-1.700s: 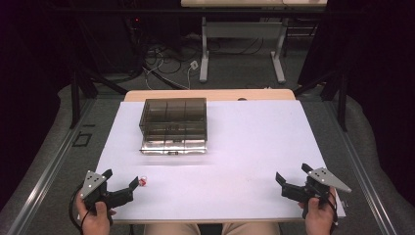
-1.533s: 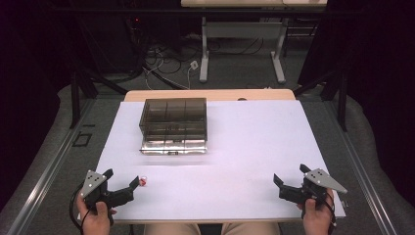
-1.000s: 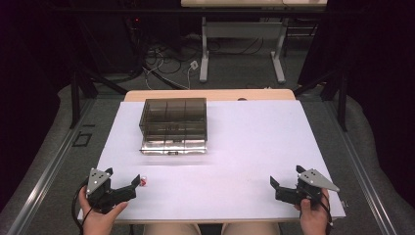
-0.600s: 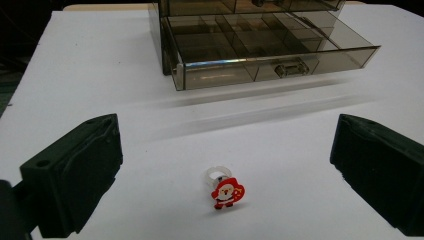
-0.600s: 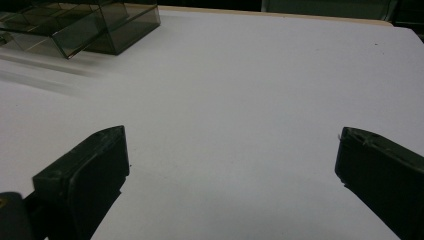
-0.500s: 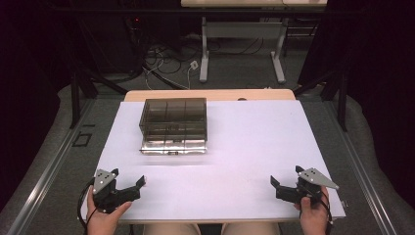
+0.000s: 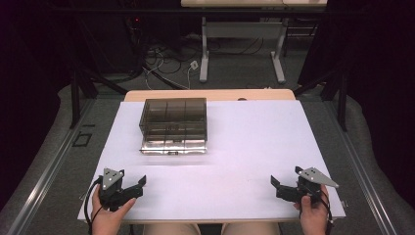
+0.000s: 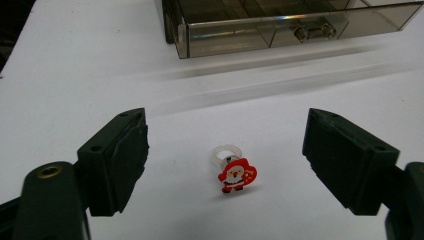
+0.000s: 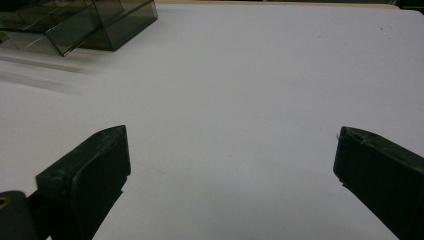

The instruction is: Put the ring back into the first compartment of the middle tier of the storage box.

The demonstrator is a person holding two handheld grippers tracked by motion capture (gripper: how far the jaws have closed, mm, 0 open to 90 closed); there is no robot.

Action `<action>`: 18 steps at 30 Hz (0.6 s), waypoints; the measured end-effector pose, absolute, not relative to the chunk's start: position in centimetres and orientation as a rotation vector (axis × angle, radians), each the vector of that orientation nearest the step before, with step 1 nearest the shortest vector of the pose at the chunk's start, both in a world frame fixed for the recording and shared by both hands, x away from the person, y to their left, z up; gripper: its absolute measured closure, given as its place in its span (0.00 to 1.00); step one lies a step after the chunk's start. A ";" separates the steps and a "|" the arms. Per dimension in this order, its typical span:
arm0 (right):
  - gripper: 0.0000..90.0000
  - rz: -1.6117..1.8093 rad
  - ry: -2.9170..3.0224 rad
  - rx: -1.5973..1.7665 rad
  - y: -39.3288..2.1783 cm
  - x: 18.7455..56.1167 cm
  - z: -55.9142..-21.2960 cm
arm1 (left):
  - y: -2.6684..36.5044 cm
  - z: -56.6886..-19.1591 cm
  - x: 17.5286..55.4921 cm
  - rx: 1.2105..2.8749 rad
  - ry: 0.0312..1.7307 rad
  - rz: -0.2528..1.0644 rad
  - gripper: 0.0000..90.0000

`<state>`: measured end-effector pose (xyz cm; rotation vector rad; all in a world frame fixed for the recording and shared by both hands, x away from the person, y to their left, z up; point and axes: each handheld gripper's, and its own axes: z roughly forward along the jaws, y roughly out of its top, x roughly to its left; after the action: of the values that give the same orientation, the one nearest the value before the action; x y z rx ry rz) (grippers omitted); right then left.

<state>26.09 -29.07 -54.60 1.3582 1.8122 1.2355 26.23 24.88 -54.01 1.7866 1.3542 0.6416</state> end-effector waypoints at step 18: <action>0.02 1.248 1.795 1.352 -28.9 26.2 -54.7 | 24.4 -55.0 27.0 1.879 1.379 0.616 0.41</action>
<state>26.22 -28.92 -54.74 1.3523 1.7948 1.2484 26.99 24.36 -54.95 1.8795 1.3787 0.6161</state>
